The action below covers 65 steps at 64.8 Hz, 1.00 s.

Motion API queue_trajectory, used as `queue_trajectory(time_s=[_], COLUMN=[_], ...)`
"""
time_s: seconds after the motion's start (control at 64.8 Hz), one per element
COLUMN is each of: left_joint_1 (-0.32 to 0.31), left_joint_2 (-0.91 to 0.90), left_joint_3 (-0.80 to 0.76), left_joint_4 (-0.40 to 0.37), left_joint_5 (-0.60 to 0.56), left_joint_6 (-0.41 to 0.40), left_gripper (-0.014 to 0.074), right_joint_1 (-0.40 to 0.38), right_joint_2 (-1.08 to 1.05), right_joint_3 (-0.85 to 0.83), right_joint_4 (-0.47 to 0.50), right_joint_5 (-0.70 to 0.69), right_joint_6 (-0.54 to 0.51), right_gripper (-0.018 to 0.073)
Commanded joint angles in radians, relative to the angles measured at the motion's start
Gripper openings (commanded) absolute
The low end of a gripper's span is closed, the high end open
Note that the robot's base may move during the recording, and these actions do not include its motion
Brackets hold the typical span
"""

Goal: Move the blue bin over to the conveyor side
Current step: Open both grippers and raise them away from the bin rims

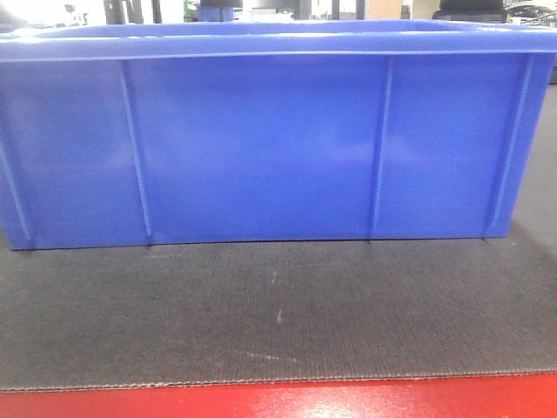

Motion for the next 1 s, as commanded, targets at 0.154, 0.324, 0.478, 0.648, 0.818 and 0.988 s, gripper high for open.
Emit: queue_trajectory(time_s=[0.154,0.324,0.478,0.648,0.818,0.988], left_joint_1=[0.117,0.100,0.064,0.060,0.060,0.060], left_joint_2=[-0.086,-0.086,-0.086,-0.086,-0.086,-0.086], left_joint_3=[0.236,0.374,0.374,0.374,0.374,0.374], left_joint_4=[-0.062,-0.062,-0.051,-0.051,-0.051,-0.051], left_joint_5=[-0.184,-0.385,-0.285,-0.309,-0.345,-0.345], left_joint_6=[0.029,0.038,0.038,0.038,0.038,0.038], left_gripper=[-0.0008,-0.0008,-0.0008,-0.0008,-0.0008,-0.0008], right_joint_1=[-0.004,-0.004,-0.004,-0.004,-0.004,-0.004], right_joint_2=[-0.005,-0.005,-0.005,-0.005,-0.005,-0.005], right_joint_3=[0.001,0.001,0.001,0.001,0.001,0.001], right_joint_4=[-0.008,-0.008,-0.008,-0.008,-0.008,-0.008], right_joint_5=[-0.030,-0.030,-0.030,-0.030,-0.030,-0.030], right_joint_6=[0.002,0.002,0.002,0.002,0.002,0.002], right_gripper=[-0.0085,-0.0085,-0.0085,-0.0085,-0.0085,-0.0085])
